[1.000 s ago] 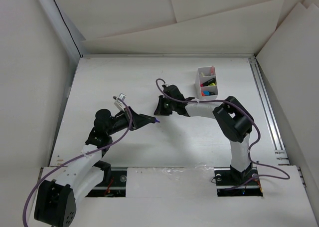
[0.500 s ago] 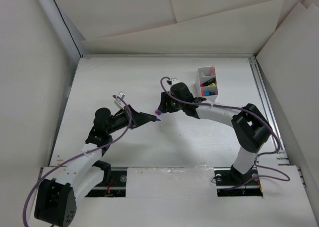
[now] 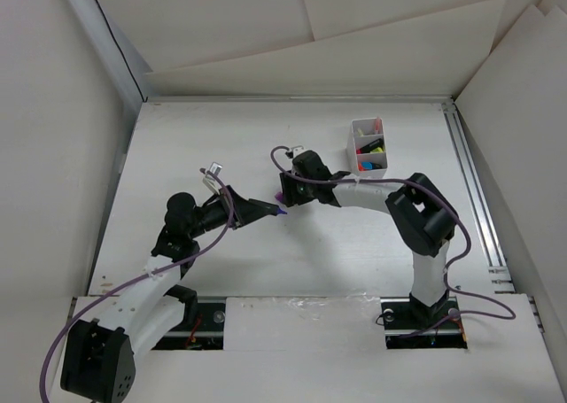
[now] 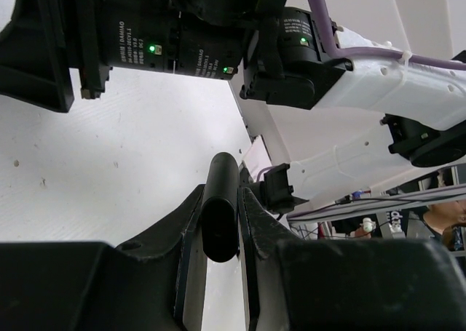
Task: Sort the stationery into containers
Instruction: Move the pen cap to the center of the board, then pick up the pen cap from the center of the board.
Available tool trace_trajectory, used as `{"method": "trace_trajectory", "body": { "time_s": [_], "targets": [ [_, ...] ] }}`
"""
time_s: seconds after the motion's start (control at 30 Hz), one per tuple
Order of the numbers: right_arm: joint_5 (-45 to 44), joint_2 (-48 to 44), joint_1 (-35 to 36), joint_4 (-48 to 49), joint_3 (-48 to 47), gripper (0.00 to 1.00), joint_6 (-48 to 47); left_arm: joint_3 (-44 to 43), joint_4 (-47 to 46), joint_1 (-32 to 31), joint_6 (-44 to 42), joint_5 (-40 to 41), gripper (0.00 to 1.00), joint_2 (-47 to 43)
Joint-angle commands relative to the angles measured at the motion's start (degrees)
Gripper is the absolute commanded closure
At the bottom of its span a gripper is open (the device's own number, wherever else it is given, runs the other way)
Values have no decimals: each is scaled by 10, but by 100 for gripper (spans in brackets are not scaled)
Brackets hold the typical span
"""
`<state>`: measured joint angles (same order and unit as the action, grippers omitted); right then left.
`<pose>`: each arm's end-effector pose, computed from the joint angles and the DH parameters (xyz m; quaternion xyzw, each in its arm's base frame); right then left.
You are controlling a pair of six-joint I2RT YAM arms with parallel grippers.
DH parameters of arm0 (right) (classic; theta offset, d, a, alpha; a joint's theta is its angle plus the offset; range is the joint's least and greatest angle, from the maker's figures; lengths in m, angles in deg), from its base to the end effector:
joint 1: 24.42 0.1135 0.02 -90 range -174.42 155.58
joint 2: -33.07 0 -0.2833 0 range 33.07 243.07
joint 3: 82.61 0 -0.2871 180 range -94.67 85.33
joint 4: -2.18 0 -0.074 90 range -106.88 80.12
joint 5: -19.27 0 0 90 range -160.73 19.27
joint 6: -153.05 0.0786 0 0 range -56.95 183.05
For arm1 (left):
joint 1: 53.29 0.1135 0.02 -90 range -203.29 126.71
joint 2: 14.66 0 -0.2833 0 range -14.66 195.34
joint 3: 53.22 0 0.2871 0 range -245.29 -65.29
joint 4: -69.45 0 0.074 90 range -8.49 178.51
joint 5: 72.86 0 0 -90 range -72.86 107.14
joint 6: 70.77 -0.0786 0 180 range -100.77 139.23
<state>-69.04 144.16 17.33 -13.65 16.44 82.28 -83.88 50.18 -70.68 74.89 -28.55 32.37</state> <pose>0.3538 0.3189 0.1240 -0.1864 0.9081 0.2020 0.3160 0.2037 -0.1227 0.2464 0.0577 0.6921 -0.6125 0.3775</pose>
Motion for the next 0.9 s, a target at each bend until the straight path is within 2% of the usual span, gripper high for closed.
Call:
{"method": "trace_trajectory", "body": {
  "time_s": [0.0,0.23,0.63,0.87],
  "targets": [
    [-13,24,9,-2,-31,44,-11,1,-41,3,2,-13,92,-16],
    [-20,42,20,-2,-43,51,-16,1,-16,3,-3,-8,91,-36],
    [-43,68,32,-12,-80,50,-16,-4,-10,3,-3,-19,91,-42],
    [-60,79,32,-12,-80,64,-11,-10,1,3,-8,-13,91,-54]
  ]
}}
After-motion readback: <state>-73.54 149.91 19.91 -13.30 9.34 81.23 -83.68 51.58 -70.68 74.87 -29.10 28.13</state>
